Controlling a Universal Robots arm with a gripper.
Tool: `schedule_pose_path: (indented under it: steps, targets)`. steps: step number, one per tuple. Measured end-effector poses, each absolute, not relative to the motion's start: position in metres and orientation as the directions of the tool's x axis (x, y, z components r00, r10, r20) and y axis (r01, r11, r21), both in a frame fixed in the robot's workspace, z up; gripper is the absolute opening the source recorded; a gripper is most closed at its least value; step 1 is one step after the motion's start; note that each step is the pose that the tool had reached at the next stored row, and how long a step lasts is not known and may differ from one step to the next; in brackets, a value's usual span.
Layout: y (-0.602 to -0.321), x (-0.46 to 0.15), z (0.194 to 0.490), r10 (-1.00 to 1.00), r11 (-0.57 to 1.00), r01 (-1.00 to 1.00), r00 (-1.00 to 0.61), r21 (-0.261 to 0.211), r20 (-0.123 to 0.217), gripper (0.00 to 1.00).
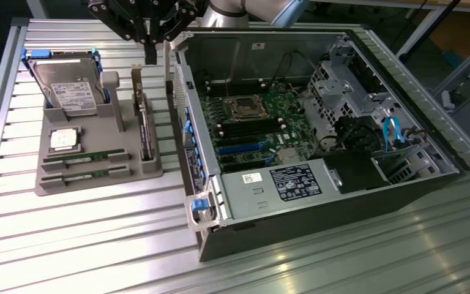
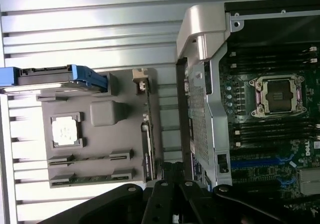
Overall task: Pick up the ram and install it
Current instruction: 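Reach for the ram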
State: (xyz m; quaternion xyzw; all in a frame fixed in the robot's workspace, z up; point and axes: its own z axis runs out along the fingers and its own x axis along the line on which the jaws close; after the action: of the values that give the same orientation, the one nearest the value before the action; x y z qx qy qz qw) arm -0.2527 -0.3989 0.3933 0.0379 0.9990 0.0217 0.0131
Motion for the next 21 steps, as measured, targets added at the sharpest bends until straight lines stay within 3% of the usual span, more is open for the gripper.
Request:
schedule_pose_path:
  steps: [21]
  targets:
    - [-0.399,-0.306,0.393,0.076,0.996,0.075,-0.997,0.044,-0.024,0.10]
